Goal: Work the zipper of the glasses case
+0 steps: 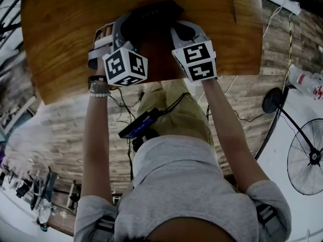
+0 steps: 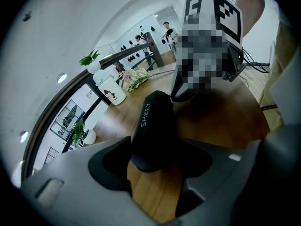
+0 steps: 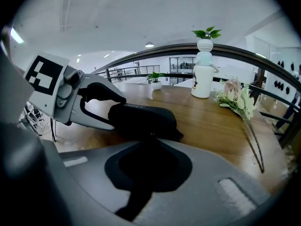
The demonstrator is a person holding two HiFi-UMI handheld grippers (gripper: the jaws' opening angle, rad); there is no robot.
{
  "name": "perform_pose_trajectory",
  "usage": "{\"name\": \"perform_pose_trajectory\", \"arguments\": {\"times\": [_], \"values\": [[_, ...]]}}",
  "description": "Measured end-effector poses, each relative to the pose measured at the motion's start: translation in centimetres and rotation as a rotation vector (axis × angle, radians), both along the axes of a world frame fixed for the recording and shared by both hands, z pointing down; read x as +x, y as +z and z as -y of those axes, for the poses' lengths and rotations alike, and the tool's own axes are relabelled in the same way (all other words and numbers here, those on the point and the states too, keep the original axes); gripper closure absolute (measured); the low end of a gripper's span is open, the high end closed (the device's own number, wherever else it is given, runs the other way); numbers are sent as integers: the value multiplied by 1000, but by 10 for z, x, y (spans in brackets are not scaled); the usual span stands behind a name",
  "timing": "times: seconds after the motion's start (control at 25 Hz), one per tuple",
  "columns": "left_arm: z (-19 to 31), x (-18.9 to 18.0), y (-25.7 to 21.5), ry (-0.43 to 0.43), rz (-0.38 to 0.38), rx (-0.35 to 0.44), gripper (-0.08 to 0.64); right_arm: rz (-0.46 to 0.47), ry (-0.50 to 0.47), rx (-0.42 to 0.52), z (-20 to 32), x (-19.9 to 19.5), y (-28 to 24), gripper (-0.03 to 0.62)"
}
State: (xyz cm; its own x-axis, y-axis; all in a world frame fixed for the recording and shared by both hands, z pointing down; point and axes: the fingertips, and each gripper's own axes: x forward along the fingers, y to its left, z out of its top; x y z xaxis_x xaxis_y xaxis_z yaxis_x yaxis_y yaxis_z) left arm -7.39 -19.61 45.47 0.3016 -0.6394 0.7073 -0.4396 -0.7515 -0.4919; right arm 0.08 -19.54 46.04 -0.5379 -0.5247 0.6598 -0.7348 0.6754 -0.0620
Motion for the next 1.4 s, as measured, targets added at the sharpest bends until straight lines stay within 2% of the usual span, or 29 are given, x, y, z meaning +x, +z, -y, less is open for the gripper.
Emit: {"name": "perform_pose_trajectory", "arguments": {"times": [0.68,0.92,1.16,1.28,1.4], "values": [[2,0,3,-12,13,-1,282,-14,-101,-7,-14,-30,0,590],[3,-1,4,-15,20,0,282,-28,-167,-11,-23,-50,1,589],[2,-2,6,-11,18,6,282,-49,-215,20,-24,-56,4,583],[2,-3,6,-2,15,22,282,-27,-283,11,-31,-61,2,545],[2,-3,6,-1,6,20,281,-18,-395,34,-38,-64,-10,500]]}}
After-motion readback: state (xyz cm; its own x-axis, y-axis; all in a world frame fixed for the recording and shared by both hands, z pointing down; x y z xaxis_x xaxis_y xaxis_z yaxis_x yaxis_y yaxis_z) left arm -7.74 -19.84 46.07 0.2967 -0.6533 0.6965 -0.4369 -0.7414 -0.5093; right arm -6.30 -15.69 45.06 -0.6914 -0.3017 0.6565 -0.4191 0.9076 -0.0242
